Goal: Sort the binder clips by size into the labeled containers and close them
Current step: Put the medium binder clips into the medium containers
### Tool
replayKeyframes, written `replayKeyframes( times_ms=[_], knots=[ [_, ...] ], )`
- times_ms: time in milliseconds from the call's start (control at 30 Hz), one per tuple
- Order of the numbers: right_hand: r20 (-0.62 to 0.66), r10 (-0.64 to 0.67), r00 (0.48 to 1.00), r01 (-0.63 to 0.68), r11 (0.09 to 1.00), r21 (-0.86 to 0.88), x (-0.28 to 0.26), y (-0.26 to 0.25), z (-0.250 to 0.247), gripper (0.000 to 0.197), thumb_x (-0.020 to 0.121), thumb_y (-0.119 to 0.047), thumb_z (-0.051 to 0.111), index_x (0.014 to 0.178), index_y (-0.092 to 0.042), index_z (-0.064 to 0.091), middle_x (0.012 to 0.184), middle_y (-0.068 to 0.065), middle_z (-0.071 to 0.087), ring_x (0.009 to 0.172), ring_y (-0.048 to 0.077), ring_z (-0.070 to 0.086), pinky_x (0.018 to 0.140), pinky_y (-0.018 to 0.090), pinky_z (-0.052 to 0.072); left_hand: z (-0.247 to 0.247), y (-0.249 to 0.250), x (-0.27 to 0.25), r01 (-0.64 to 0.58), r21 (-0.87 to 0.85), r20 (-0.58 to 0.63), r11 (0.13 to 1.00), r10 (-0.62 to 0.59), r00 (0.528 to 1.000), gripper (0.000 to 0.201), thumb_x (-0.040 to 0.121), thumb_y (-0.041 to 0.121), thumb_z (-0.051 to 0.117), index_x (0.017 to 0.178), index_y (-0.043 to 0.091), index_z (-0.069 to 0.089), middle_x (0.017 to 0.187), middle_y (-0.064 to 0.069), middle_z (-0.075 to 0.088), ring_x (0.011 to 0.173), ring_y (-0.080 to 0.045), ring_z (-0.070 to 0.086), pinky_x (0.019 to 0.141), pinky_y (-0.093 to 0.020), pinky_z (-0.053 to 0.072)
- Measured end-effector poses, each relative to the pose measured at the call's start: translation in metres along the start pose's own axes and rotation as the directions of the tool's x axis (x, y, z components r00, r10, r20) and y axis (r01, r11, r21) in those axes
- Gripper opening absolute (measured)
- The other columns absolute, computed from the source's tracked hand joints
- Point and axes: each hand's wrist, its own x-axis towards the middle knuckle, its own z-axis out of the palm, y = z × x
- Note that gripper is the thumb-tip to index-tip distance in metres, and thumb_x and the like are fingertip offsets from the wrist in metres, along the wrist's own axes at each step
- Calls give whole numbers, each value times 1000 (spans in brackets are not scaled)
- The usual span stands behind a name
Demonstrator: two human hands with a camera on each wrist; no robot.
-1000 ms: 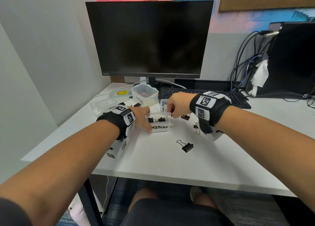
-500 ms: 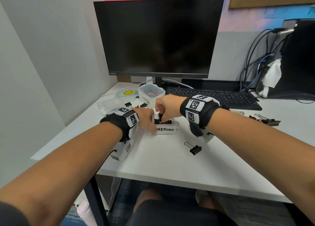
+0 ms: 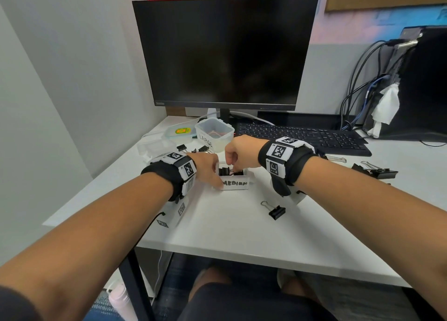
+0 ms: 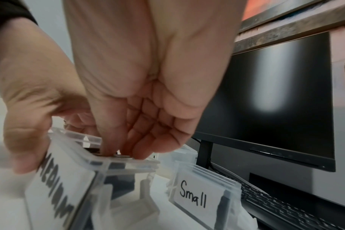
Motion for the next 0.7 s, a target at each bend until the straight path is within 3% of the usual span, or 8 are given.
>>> replayKeyframes(
  times_ms=[100, 167, 300, 433, 600, 700],
  knots=[
    [27, 4, 1000, -3, 1000, -20, -2, 3, 1, 19, 87, -10, 64, 104, -13, 71, 108, 1, 69, 95, 15, 60, 85, 23, 47, -1, 1, 0, 3, 12, 7, 1000, -4, 1000, 65, 70, 57, 71, 120, 21, 50, 120, 3, 58, 107, -21, 57, 94, -36, 48],
    [40, -3, 999, 3, 1000, -15, -4, 3, 1, 21, 88, -9, 62, 106, -13, 71, 108, 1, 70, 93, 14, 59, 86, 22, 46, -1, 2, 0, 1, 18, 6, 1000, -1, 1000, 64, 71, 57, 71, 120, 21, 50, 120, 2, 58, 107, -21, 57, 93, -36, 48],
    [72, -15, 997, 15, 1000, -6, -5, 3, 2, 26, 89, -8, 60, 110, -16, 71, 110, -1, 70, 104, 15, 62, 90, 23, 47, -1, 2, -1, -1, 21, 3, 1000, 1, 1000, 64, 71, 57, 70, 121, 21, 51, 120, 3, 58, 107, -20, 56, 93, -35, 47],
    [16, 27, 1000, -27, 1000, -11, 1, 7, 2, 25, 87, -10, 66, 112, -13, 69, 112, 1, 68, 105, 16, 61, 84, 20, 45, 0, 0, 1, 6, 3, 6, 1000, -6, 1000, 65, 69, 58, 72, 119, 22, 51, 119, 4, 59, 106, -20, 57, 94, -38, 48],
    [-9, 33, 999, -33, 999, -35, 8, 13, 3, 17, 86, -7, 66, 101, -11, 72, 106, 2, 70, 84, 9, 53, 78, 19, 44, 0, -1, 2, 2, 2, 6, 1000, -2, 1000, 64, 68, 59, 71, 117, 23, 51, 117, 5, 59, 104, -20, 58, 93, -37, 48],
    [16, 19, 1000, -18, 999, -42, 8, 12, 4, 20, 89, -8, 61, 104, -15, 73, 108, 0, 69, 95, 14, 60, 84, 20, 46, 0, -1, 2, -3, -3, 11, 1000, 3, 1000, 67, 69, 58, 71, 120, 21, 50, 118, 4, 60, 106, -20, 58, 94, -38, 48]
  ],
)
